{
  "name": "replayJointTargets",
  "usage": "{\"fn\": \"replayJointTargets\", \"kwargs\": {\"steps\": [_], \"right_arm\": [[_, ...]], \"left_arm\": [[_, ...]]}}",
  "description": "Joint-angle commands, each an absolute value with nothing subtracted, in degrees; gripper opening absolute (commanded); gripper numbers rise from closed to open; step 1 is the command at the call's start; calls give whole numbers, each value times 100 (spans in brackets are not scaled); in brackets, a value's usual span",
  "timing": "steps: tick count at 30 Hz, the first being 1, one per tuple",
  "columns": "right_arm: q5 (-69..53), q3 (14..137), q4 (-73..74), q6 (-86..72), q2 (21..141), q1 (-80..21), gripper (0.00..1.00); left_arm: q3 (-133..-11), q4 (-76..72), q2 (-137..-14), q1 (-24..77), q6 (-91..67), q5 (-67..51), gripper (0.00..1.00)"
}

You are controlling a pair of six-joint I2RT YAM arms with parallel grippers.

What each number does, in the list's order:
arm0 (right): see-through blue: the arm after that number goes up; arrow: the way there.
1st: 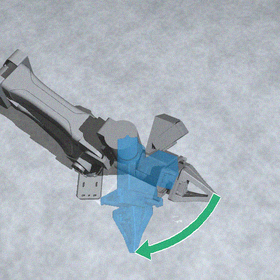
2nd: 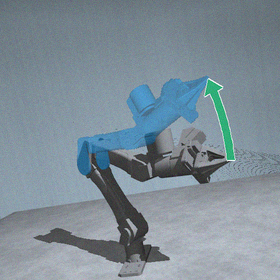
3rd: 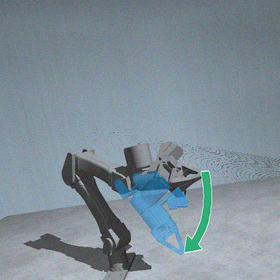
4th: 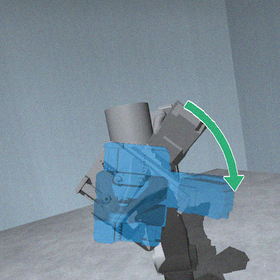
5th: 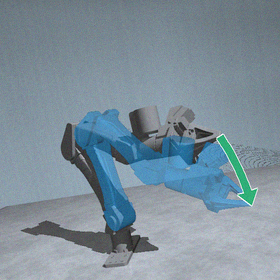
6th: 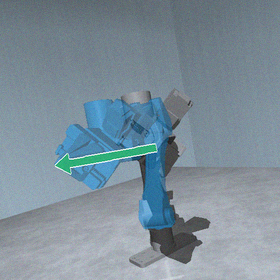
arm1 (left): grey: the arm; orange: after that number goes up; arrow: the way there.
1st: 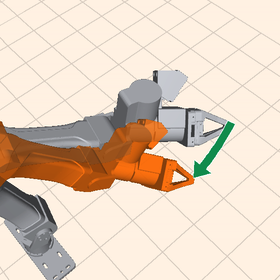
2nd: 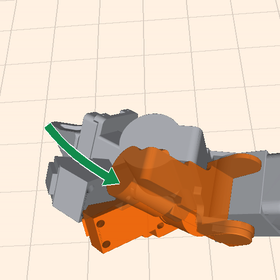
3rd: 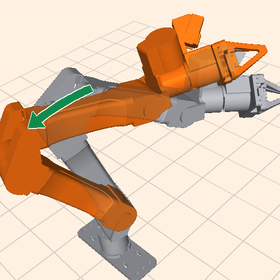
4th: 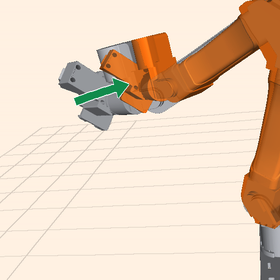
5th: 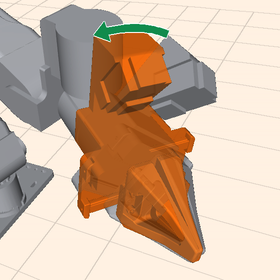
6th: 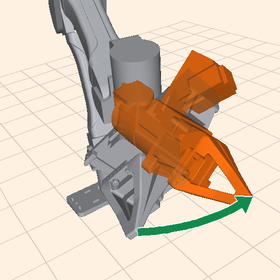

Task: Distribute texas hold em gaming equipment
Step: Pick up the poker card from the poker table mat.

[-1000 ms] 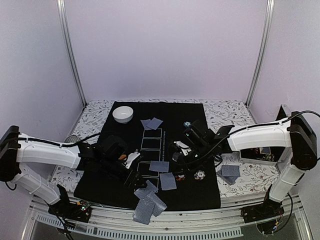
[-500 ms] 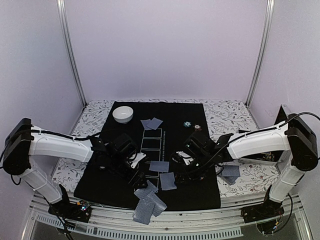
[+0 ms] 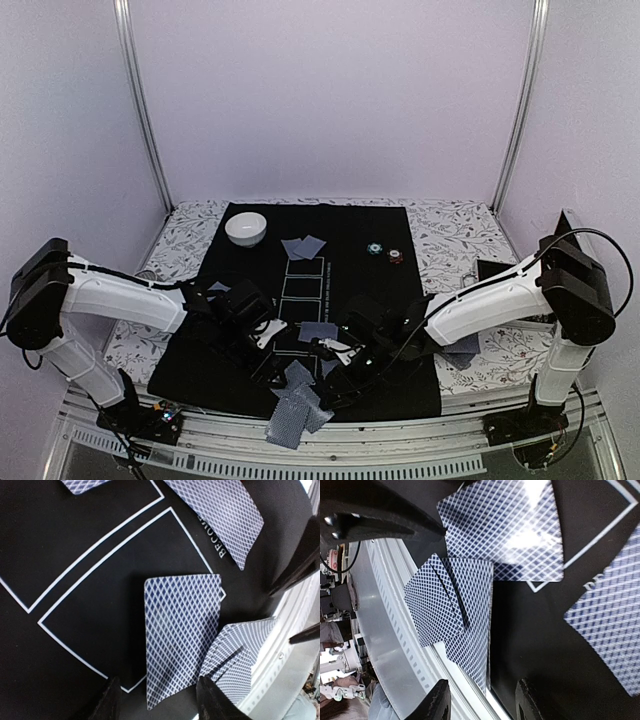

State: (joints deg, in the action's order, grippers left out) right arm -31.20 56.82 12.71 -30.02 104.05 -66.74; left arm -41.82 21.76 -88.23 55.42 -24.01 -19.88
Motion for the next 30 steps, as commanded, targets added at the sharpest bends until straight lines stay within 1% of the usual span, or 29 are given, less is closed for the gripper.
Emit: {"fn": "replayJointTargets", "kwargs": {"steps": [1,4,8,10,12,13,14,15,16,17,18,19,27,30], "right_arm": [[-3474,5827,869,-3032,10691,-6760,47],[-3615,5896,773,-2998,10888,-6759,46],[-3680,5934,740,-2936,10970,-6759,33],[-3706,5910,713,-2936,10975,-6759,31],[-3752,5867,638,-2982,10991,-6765,32],[-3803,5826,550,-3022,11003,-6763,32],[-3846,5740,425,-3096,11008,-6764,29],[-3869,5691,326,-3134,11012,-6763,24],[-3871,5664,287,-3172,11006,-6755,18],[-3857,5653,281,-3184,10981,-6751,8],[-3816,5636,292,-3182,10941,-6732,4],[-3787,5615,303,-3175,10857,-6710,3],[-3558,5538,941,-2882,9991,-6403,2],[-3387,5523,1298,-2771,9618,-6222,2]], "left_arm": [[-4005,1934,-8843,5634,-2446,-2107,51],[-3903,1754,-8807,5628,-2481,-2237,45],[-3820,1592,-8815,5640,-2530,-2399,41],[-3791,1561,-8820,5648,-2527,-2408,38],[-3772,1541,-8831,5653,-2527,-2416,33],[-3766,1524,-8848,5655,-2527,-2417,28],[-3762,1507,-8862,5654,-2524,-2426,21],[-3768,1503,-8874,5654,-2523,-2422,14],[-3782,1518,-8877,5656,-2522,-2400,4],[-3810,1562,-8866,5656,-2522,-2371,0],[-3845,1630,-8837,5652,-2518,-2313,0],[-3894,1701,-8769,5658,-2502,-2250,0],[-4390,2442,-7948,5657,-2041,-1559,0],[-4614,2815,-7894,5673,-1757,-1118,0]]}}
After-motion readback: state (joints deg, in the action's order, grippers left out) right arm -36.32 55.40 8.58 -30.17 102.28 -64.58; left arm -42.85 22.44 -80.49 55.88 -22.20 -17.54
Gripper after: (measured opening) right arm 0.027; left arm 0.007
